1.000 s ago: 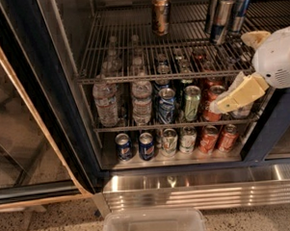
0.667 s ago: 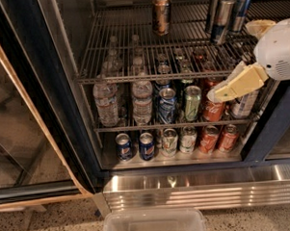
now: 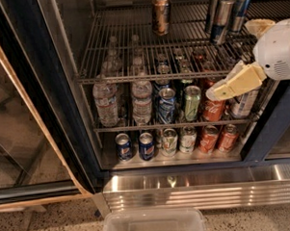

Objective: Pick redbull can from top shelf of fridge

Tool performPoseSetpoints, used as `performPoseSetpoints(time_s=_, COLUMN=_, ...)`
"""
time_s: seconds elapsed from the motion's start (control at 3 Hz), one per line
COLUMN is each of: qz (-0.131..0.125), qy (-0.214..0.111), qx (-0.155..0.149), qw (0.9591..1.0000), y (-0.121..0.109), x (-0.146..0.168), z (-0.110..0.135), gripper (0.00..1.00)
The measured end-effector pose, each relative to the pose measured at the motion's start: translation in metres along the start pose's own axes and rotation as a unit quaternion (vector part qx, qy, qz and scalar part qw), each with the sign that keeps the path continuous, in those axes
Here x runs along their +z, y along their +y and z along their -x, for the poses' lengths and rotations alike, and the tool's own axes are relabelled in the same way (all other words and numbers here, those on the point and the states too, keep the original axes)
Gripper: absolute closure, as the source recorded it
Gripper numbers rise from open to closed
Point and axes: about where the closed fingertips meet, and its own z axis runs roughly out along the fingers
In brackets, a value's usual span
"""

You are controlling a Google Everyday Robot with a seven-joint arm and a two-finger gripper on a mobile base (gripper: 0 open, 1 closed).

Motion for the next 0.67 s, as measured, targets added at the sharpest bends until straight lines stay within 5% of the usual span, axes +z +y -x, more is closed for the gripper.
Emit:
performPoseSetpoints(time_s=0.33, qz=-0.034, qy=-0.075, qx=0.019, qw=0.9964, y=-0.016, x=0.021, z=0.003, gripper=0.0)
performPoseSetpoints(time_s=0.67, qz=-0.091, qy=-0.172, qx=0.046, qw=0.9797, y=-0.053, x=0.038, z=0.016, gripper=0.0)
